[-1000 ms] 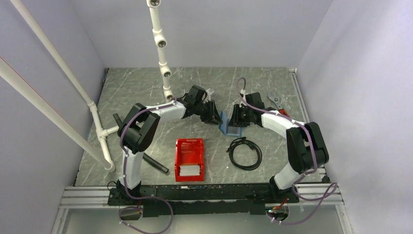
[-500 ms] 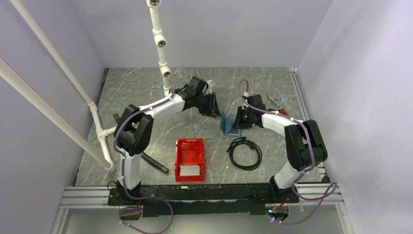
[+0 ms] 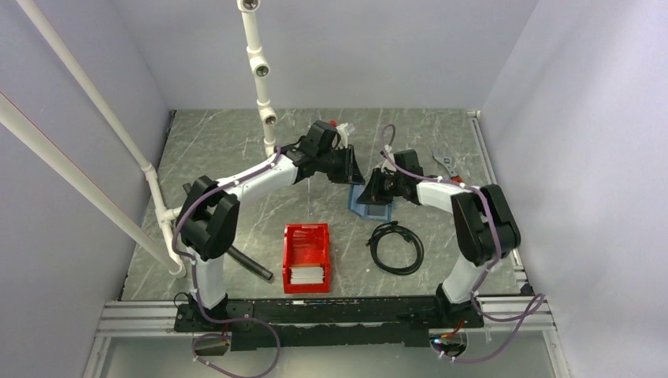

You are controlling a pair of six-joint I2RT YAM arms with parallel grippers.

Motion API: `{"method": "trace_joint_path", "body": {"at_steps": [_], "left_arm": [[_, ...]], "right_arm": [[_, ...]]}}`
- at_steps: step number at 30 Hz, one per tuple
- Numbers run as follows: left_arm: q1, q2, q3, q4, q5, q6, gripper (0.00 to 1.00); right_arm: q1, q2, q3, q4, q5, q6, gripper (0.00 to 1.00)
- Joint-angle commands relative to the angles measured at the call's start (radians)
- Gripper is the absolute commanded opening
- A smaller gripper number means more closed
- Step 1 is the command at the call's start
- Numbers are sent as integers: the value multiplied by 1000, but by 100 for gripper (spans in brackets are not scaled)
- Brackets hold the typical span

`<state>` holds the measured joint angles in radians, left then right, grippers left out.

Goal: Put the credit cards into the card holder
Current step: Open the card holder at the center of the board.

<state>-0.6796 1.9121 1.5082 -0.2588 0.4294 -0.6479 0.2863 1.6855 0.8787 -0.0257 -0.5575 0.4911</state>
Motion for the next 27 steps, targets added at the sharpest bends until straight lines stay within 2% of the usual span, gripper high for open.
{"method": "trace_joint_path", "body": {"at_steps": [1, 6, 10, 15, 18, 23, 27], "left_arm": [[7, -43, -33, 80, 25, -29, 23], [23, 54, -56, 185, 127, -99, 8], [33, 143, -55, 214, 153, -119, 2], [42, 248, -59, 198, 146, -109, 0], [57, 250, -111, 214, 132, -115, 0], [70, 242, -151, 182, 109, -91, 0], [75, 239, -168, 183, 114, -87, 0]], "right_arm": [[5, 127, 31, 84, -59, 63, 12], [-53, 154, -61, 140, -84, 85, 8], [-105, 71, -68, 121, -168, 80, 8], [-110, -44, -39, -16, -115, 23, 13], [-143, -81, -65, -36, -72, -14, 18], [-231, 36, -132, 18, -128, -12, 15], [-238, 28, -151, 19, -77, -14, 14]]}}
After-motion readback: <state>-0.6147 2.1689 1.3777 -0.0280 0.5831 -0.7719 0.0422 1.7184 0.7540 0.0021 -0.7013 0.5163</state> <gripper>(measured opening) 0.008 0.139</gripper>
